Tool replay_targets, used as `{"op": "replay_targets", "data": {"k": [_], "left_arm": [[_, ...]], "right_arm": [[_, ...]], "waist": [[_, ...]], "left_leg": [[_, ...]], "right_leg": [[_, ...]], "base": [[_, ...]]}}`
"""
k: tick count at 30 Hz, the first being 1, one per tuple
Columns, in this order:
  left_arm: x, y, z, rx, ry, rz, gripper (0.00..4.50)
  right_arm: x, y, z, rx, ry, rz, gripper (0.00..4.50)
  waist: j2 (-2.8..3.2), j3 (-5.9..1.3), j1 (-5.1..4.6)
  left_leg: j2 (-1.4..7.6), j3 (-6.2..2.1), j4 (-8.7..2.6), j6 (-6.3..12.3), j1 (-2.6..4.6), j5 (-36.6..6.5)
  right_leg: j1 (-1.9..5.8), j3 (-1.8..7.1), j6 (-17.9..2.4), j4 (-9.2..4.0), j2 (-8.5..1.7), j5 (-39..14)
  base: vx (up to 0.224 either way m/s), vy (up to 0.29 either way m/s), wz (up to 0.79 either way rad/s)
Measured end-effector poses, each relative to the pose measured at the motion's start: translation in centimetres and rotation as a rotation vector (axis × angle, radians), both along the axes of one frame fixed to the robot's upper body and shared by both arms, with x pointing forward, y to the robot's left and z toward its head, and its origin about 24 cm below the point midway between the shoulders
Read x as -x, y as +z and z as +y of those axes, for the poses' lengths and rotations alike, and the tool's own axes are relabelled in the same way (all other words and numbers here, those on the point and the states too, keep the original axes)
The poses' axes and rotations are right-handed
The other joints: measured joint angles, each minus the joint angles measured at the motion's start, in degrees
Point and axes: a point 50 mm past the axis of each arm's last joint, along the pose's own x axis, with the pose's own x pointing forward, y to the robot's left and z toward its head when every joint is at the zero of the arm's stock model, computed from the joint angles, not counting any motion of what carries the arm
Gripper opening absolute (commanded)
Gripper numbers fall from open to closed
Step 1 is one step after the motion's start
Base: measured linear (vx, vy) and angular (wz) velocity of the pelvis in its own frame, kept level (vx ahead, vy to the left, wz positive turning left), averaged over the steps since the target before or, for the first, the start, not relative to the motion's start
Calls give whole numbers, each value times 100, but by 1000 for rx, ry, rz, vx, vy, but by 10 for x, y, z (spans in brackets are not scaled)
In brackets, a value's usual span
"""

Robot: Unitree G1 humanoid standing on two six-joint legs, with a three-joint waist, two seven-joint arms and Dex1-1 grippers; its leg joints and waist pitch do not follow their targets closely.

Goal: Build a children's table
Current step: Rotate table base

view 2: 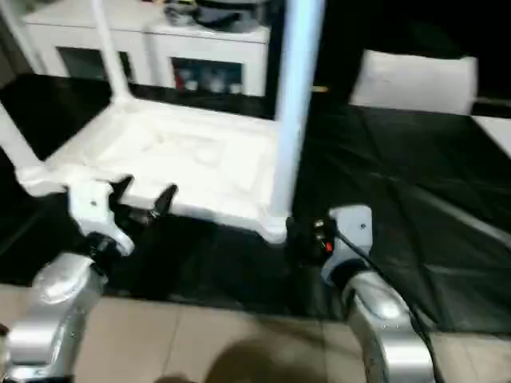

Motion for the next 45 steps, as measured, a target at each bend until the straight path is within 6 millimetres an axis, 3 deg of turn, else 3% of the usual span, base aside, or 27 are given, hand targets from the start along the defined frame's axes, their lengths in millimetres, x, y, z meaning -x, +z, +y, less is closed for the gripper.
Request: {"op": "replay_targets", "data": {"k": [1, 2, 3, 4, 5, 6, 7, 8, 9, 10, 11, 12, 14, 15, 16, 19, 22, 25, 28, 31, 36, 39, 41, 45], "left_arm": [[1, -4, 2, 0, 10, 23, 440], [2, -6, 2, 0, 9, 37, 440], [2, -5, 1, -6, 0, 40, 440], [2, -4, 0, -9, -6, 35, 440], [2, -1, -2, -11, -17, 26, 440], [2, -1, -5, -8, -31, 26, 440], [3, -3, -13, -2, -63, 32, 440], [4, -5, -19, -3, -94, 44, 440], [6, -8, -20, -7, -110, 61, 440], [7, -8, -20, -10, -113, 65, 440], [9, -7, -18, -4, -117, 64, 440], [10, -7, -17, -1, -127, 67, 440], [12, -10, -16, 10, -132, 93, 440], [14, -12, -14, 2, -142, 109, 440], [14, -13, -13, -10, -149, 116, 440], [14, -11, -16, -27, -202, 113, 440], [13, -12, -18, -70, -274, 124, 440], [9, -13, -17, -124, -354, 146, 440], [0, -10, -16, -223, -567, 182, 440], [-6, -4, -13, -277, -714, 200, 425], [-18, -5, -5, -383, -946, 301, 397], [-25, -6, -1, -440, -1018, 333, 356], [-27, -10, -3, -463, -1065, 361, 353], [-34, -14, -5, -494, -1141, 411, 315]], "right_arm": [[0, 0, 0, -4, 1, 1, 450], [1, -1, 0, -12, 8, 4, 450], [2, -2, 0, -17, 3, 9, 450], [2, -2, -1, -15, -1, 9, 450], [4, -2, -4, -12, -11, 9, 450], [6, -3, -8, 2, -19, 12, 450], [7, -4, -11, 15, -24, 14, 450], [7, -5, -15, 28, -38, 17, 450], [7, -5, -16, 32, -47, 18, 450], [7, -4, -16, 33, -46, 12, 450], [7, -3, -15, 32, -43, 3, 450], [7, -2, -14, 24, -41, -4, 450], [8, -2, -8, 4, -16, -10, 450], [8, -1, -6, -5, 3, -14, 450], [9, -1, -6, -6, 7, -17, 450], [11, -3, -14, 23, 9, -11, 450], [12, -3, -17, 43, 21, -13, 450], [11, -1, -20, 70, 46, -28, 450], [12, -2, -24, 129, 141, -24, 450], [13, 0, -26, 143, 213, -23, 450], [21, 8, -30, 126, 434, 17, 450], [25, 12, -30, 114, 520, 16, 450], [26, 13, -29, 100, 557, 18, 450], [26, 17, -27, 100, 632, 17, 450]], "waist": [[-19, -7, -10], [-58, -7, -56], [-95, -3, -121], [-204, 7, -180], [-353, 21, -264], [-475, -13, -279], [-429, -19, -253], [-368, -11, -192], [-342, -36, -160], [-321, -45, -131], [-212, -52, -87], [-127, -52, -41], [-96, -61, -39], [-105, -62, -39], [-106, -62, -52], [-91, -44, -20], [-96, 76, -76], [-117, 162, -121], [-159, 192, -120], [-151, 185, -136], [-153, 188, -138], [-162, 181, -113], [-159, 180, -94], [-158, 180, -44]], "left_leg": [[30, 101, -11, -48, 109, -97], [68, 224, -19, -100, 273, -221], [67, 327, -47, -127, 374, -288], [46, 427, -75, -150, 479, -341], [-34, 466, -76, -215, 596, -434], [-62, 510, -40, -181, 653, -506], [-51, 402, 130, -77, 624, -582], [-101, 203, 378, 61, 470, -589], [-211, -6, 596, 79, 235, -481], [-232, -64, 473, 9, 79, -267], [-167, -105, -7, -61, -69, 157], [-92, -154, -143, -301, -138, 238], [-31, -216, -75, -264, -202, 186], [-48, -223, -68, -248, -217, 176], [-82, -220, -72, -245, -218, 175], [-89, -144, -94, -227, -226, 195], [19, 15, -177, -263, -76, 186], [53, 80, -185, -264, 30, 186], [53, 94, -245, -265, 27, 186], [60, 125, -286, -248, -2, 280], [61, 205, -291, -223, -7, 362], [67, 224, -292, -222, -34, 362], [70, 230, -292, -220, -65, 363], [83, 246, -292, -213, -72, 362]], "right_leg": [[-235, 51, 92, 277, -18, 3], [-521, 87, 204, 379, -61, 60], [-741, 75, 185, 348, -145, 138], [-881, 80, 110, 195, -236, 284], [-904, 146, 27, -259, -327, 589], [-857, 238, -31, -281, -304, 908], [-822, 272, -54, -273, -238, 825], [-793, 288, -76, -304, -196, 794], [-748, 310, -104, -328, -192, 782], [-717, 301, -54, -326, -184, 786], [-685, 235, -62, -283, -80, 766], [-670, 190, -72, -254, 1, 720], [-699, 150, -54, -263, 10, 716], [-785, 222, -26, -274, -2, 700], [-773, 287, 13, -291, -7, 672], [-745, 313, 22, -303, -28, 676], [-605, 293, -63, -396, -30, 714], [-567, 285, -27, -403, -50, 694], [-582, 277, -26, -445, -59, 694], [-577, 279, -38, -513, -68, 835], [-618, 281, 2, -501, -118, 914], [-650, 282, -37, -500, -122, 938], [-682, 280, -40, -500, -123, 939], [-691, 276, -42, -501, -121, 938]], "base": [[252, 20, -26], [205, 23, -46], [205, 23, -46], [161, -49, -32], [220, -115, -9], [220, -115, -9], [274, -104, 1], [258, -66, -12], [258, -66, -12], [193, -46, -8], [0, 0, 0], [0, 0, 0], [37, 11, 0], [75, 22, -1], [0, 0, 0], [-21, 3, -1], [-97, 5, 3], [-120, 3, -3], [-67, 7, -5], [0, 0, 0], [0, 0, 0], [0, 0, 0], [0, 0, 0], [0, 0, 0]]}}
